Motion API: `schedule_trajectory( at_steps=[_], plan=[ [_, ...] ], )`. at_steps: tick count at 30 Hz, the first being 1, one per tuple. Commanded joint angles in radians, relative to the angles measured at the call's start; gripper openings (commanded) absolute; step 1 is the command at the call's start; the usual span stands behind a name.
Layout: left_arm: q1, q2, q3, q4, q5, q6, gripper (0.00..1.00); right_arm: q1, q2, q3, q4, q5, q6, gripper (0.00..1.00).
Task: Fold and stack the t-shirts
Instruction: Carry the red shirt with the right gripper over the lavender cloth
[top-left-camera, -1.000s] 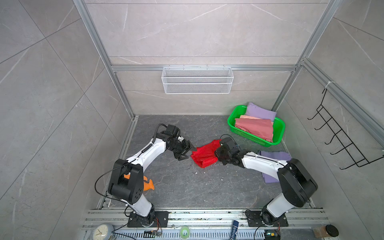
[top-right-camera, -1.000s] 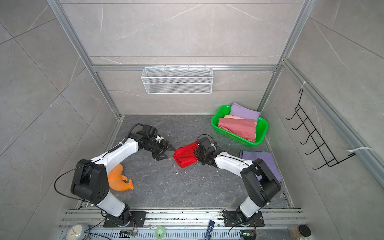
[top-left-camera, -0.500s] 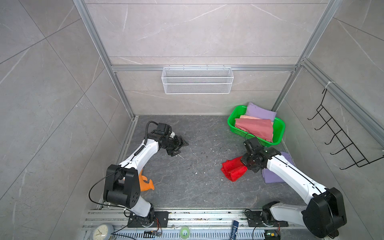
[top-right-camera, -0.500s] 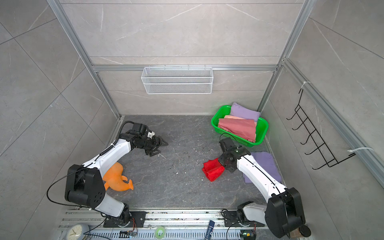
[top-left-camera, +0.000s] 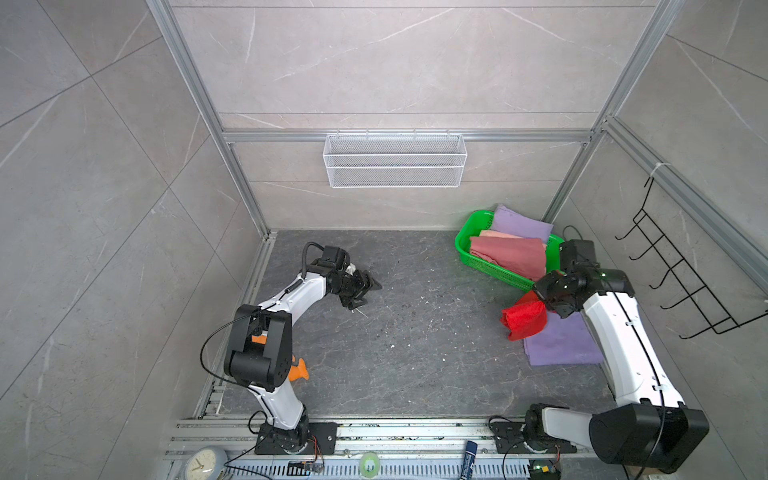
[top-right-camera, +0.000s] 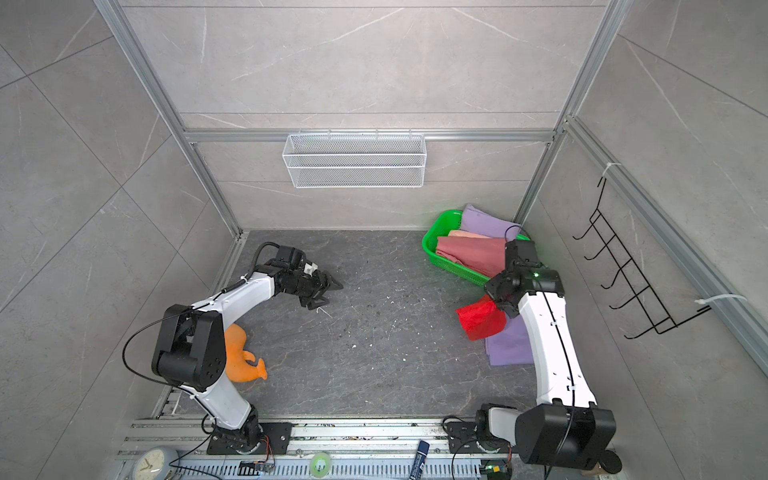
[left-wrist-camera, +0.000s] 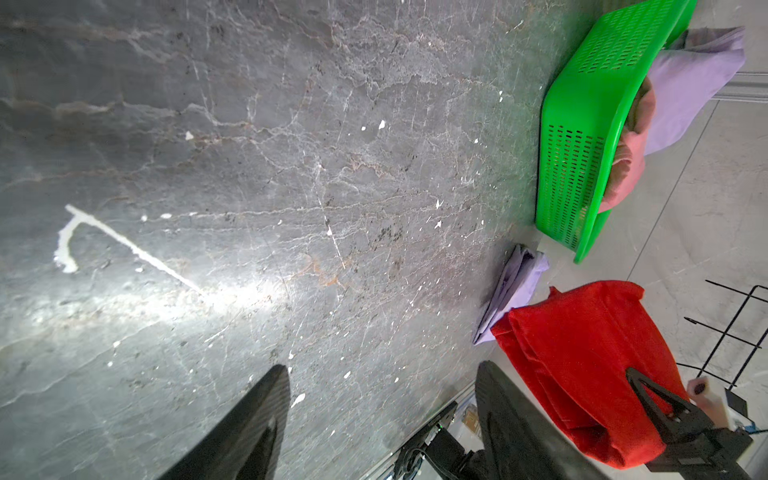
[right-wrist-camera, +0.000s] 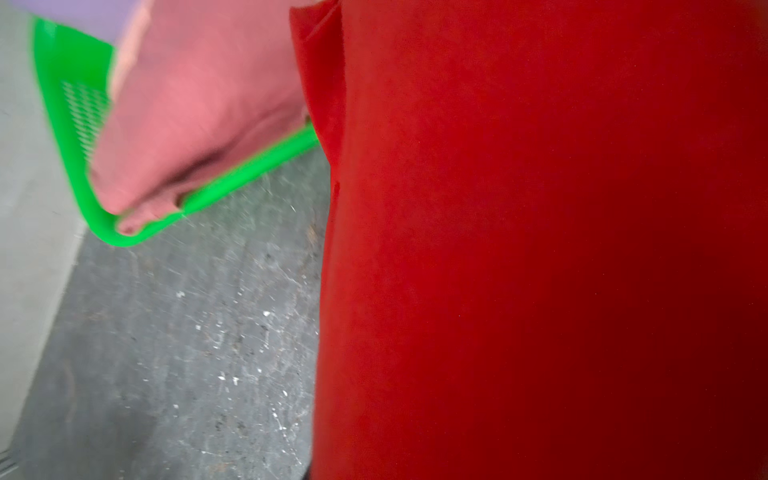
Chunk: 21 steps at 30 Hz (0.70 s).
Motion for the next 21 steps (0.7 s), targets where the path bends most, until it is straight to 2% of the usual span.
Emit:
schedule_trajectory(
  at_steps=[1, 12, 21],
  plan=[
    [-0.001, 0.035, 0.029, 0.076, 0.049, -0.030, 0.73, -0.071, 0.029, 0.078, -0.049, -0.104, -0.085, 0.00],
    [-0.001, 0.121, 0.052, 0.145, 0.079, -0.068, 0.73, -0.266, 0.187, 0.161, 0.030, -0.263, -0.168, 0.00],
    [-0.001, 0.141, 0.049, 0.166, 0.073, -0.089, 0.73, -0.286, 0.316, 0.251, 0.070, -0.286, -0.137, 0.00]
  ],
)
